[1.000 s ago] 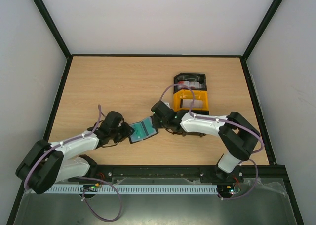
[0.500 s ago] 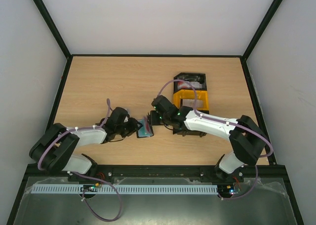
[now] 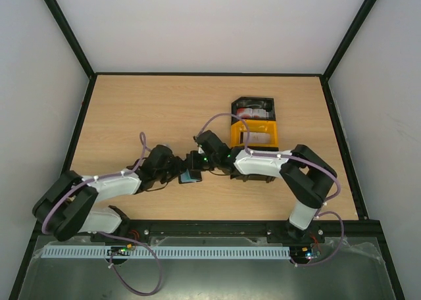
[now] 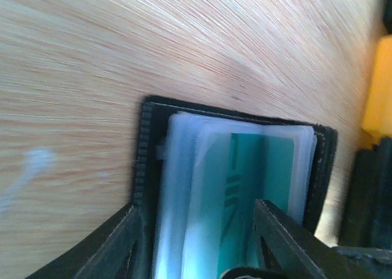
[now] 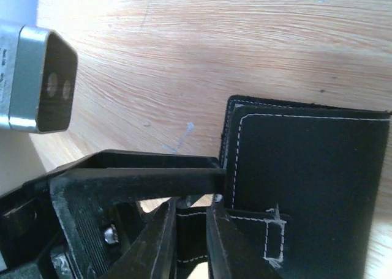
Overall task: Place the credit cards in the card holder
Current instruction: Close the card holder at the center of the board, then turn over the card holder at the center of the board, then close the card holder at the center of the board.
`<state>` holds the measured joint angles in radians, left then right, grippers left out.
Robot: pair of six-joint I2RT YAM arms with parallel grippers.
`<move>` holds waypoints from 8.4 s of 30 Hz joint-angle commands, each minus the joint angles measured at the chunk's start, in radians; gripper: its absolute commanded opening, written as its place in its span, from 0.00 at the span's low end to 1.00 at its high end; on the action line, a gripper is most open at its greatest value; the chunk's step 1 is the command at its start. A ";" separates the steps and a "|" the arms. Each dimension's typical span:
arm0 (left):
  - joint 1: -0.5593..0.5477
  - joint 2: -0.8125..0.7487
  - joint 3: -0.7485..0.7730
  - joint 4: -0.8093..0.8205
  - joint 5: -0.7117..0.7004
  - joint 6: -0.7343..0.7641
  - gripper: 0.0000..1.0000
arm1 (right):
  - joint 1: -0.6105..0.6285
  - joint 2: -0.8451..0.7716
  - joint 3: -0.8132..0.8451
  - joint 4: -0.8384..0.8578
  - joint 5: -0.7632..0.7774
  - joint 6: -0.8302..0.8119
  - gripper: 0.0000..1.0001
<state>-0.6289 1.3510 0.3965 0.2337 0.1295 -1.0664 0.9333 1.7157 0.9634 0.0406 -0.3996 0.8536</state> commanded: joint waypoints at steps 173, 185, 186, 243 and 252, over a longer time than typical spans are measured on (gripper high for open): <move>0.009 -0.117 -0.021 -0.255 0.096 0.077 0.58 | 0.136 0.019 0.103 -0.419 0.543 -0.193 0.29; 0.008 -0.107 -0.020 -0.252 0.093 0.082 0.57 | 0.137 0.023 0.095 -0.404 0.516 -0.196 0.18; 0.007 -0.107 -0.021 -0.251 0.094 0.082 0.57 | 0.136 0.027 0.098 -0.405 0.511 -0.199 0.14; -0.063 -0.003 -0.025 -0.198 -0.019 0.030 0.39 | 0.134 0.029 0.030 -0.274 0.236 -0.237 0.02; -0.063 -0.003 -0.025 -0.208 -0.027 0.034 0.39 | 0.134 0.032 0.035 -0.304 0.213 -0.263 0.02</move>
<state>-0.6827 1.3167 0.4061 0.1135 0.1116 -1.0328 1.0668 1.7267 0.9920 -0.2256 -0.1516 0.6193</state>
